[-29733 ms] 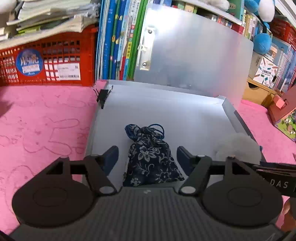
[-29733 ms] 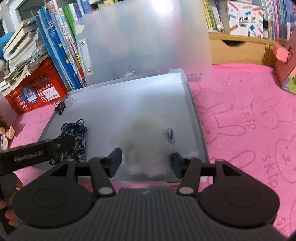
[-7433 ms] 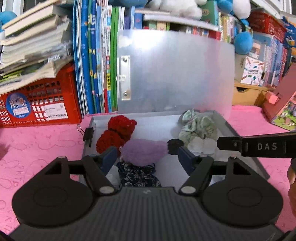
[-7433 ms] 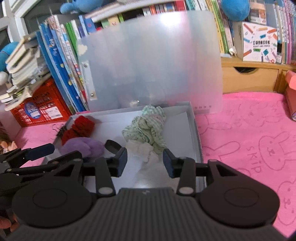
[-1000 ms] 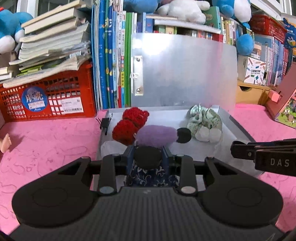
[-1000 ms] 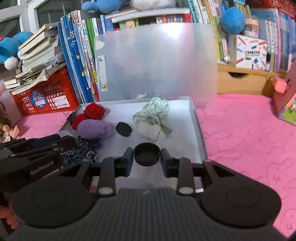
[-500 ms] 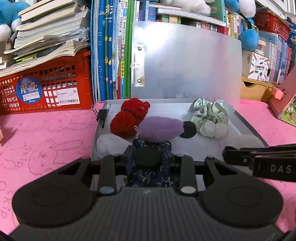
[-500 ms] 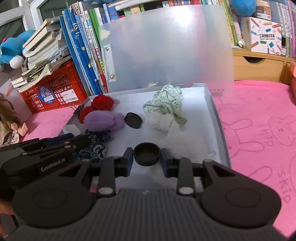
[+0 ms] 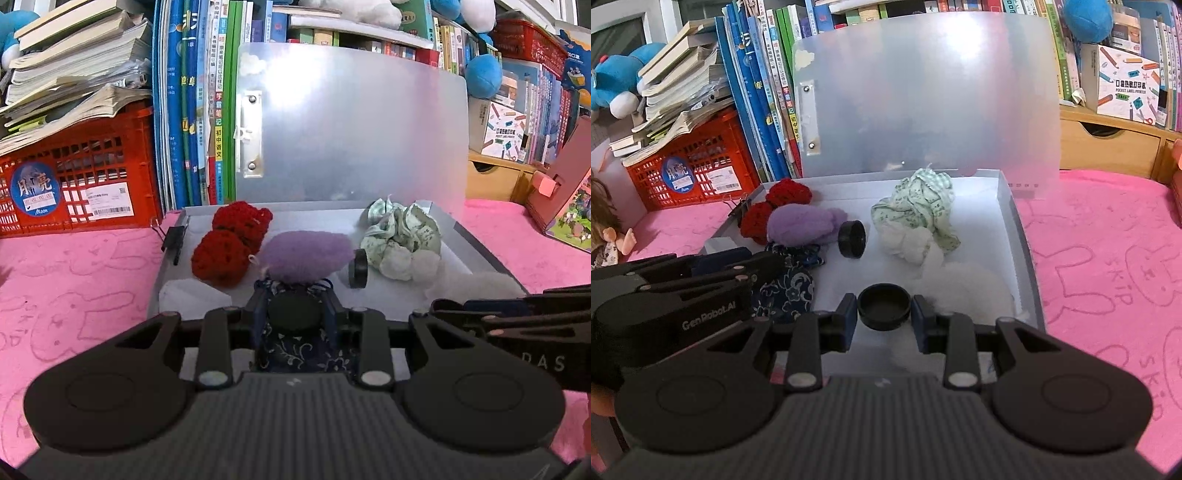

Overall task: Organize objects
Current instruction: 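Carry the blue floral pouch into the white box with the left tool, then open the left tool to release the blue floral pouch in the box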

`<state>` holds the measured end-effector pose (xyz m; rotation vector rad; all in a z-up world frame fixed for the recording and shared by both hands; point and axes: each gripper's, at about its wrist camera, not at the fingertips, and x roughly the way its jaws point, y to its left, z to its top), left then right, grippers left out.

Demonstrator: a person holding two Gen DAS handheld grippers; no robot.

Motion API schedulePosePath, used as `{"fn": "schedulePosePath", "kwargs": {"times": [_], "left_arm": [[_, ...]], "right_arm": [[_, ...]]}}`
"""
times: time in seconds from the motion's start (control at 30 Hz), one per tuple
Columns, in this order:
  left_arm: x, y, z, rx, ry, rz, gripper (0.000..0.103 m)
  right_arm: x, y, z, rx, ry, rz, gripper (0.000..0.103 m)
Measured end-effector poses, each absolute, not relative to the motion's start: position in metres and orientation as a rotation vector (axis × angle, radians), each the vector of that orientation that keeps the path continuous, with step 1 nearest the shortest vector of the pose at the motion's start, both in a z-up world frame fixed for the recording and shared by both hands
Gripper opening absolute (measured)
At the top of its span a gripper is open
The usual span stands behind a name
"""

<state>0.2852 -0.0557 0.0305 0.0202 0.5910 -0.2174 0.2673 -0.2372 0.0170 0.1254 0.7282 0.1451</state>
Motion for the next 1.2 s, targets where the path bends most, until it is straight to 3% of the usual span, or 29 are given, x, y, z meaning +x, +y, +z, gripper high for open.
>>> {"fn": "schedulePosePath", "kwargs": {"times": [0.9,0.97,1.1,1.2], "left_arm": [[0.321,-0.055,0.029,0.03,0.592,-0.152,0.038],[0.32,-0.055,0.03,0.023,0.598,-0.147,0.04],[0.312,-0.052,0.033,0.003,0.596,-0.14,0.058],[0.305,-0.05,0.037,0.003,0.589,-0.147,0.063]], "right_arm": [[0.302,-0.239,0.01,0.139,0.761,0.089,0.039],[0.301,-0.24,0.01,0.145,0.761,0.09,0.044],[0.297,-0.239,0.013,0.15,0.753,0.094,0.053],[0.291,-0.238,0.017,0.142,0.742,0.101,0.055]]}}
